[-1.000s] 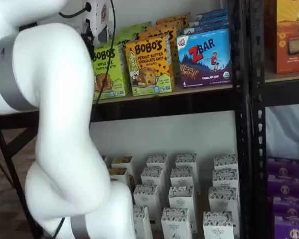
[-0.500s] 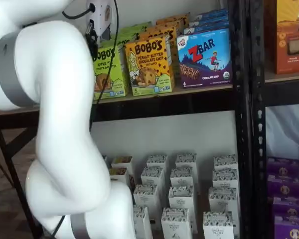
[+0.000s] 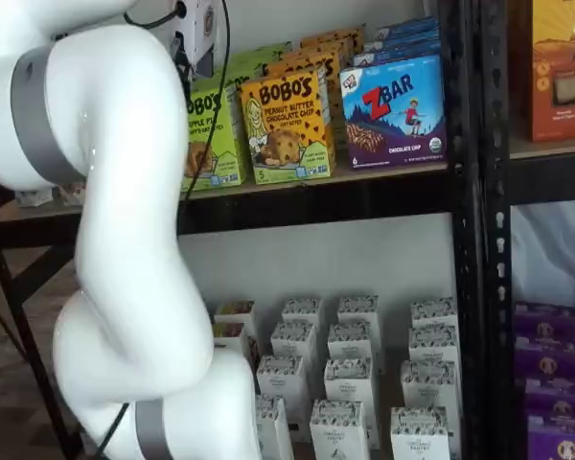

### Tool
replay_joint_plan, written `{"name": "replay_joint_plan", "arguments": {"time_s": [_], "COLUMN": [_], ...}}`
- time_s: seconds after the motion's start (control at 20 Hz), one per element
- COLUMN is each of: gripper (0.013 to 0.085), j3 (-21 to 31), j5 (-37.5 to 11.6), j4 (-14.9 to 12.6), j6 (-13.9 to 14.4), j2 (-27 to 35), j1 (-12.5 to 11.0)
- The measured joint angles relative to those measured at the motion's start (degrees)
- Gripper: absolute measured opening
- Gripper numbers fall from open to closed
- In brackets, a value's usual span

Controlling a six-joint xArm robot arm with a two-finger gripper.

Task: Pick the green box on the top shelf, the fourth from the left

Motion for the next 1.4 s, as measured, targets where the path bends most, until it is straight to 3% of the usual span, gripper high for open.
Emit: {"name": "replay_joint_plan", "arguments": {"time_s": [0.4, 1.4], "gripper": [0.0850, 0.0850], "j3": [-0.77, -1.17], "j5": [-2.57, -8.72], "j4": [0.67, -1.51], "j6": [0.58, 2.39], "j2": [1.44, 4.87], "j1": [0.75, 3.88]}}
